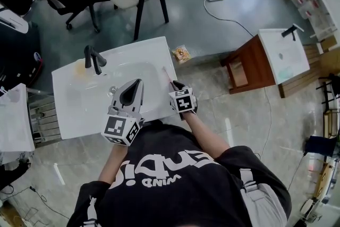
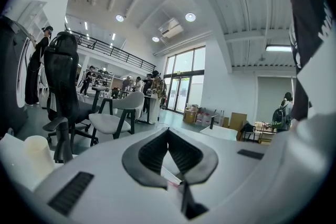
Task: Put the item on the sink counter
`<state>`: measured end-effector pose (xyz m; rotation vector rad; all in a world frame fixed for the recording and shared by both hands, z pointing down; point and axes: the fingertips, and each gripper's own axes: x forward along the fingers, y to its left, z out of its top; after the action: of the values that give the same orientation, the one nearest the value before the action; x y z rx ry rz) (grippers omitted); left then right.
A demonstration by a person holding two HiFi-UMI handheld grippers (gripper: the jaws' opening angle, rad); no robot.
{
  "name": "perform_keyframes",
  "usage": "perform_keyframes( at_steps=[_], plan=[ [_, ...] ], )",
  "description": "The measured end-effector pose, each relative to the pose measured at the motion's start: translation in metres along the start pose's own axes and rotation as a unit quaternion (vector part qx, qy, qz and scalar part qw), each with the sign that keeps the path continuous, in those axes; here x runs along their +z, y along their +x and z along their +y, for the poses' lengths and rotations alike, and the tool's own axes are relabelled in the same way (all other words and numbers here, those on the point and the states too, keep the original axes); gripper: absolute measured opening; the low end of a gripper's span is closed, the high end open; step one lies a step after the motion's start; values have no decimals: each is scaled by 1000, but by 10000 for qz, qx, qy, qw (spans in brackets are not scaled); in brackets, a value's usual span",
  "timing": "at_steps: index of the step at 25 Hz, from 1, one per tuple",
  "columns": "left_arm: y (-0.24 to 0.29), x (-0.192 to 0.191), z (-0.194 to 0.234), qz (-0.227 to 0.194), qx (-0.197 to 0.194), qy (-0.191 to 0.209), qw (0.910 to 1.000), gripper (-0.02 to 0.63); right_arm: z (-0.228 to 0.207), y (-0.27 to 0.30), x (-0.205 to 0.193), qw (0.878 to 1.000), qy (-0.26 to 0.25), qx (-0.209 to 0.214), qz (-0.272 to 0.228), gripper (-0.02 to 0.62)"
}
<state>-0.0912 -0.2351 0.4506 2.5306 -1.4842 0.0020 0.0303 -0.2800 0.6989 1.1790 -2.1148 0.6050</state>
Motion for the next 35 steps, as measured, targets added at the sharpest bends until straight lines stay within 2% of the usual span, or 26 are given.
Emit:
perform_keyframes(
  at_steps=[7, 14, 20, 30, 35],
  plan=[
    [-1, -1, 2, 12, 30, -67, 10000, 20, 2, -1, 0, 10000, -29, 83, 1, 71],
    [0, -1, 2, 7, 25, -50, 10000, 20, 6, -1, 1, 9998, -58, 206, -33, 142],
    [-1, 0, 2, -14, 26, -40, 10000, 20, 1, -6, 9, 9996, -46, 203, -212, 161],
    [0, -1, -2, -31, 30, -133, 9999, 20, 0, -21, 19, 9980, -223, 190, -555, 39],
    [-1, 0, -3, -10, 32, -137, 9999, 20, 6, -31, 22, 9968, -284, 347, -666, 18]
  ],
)
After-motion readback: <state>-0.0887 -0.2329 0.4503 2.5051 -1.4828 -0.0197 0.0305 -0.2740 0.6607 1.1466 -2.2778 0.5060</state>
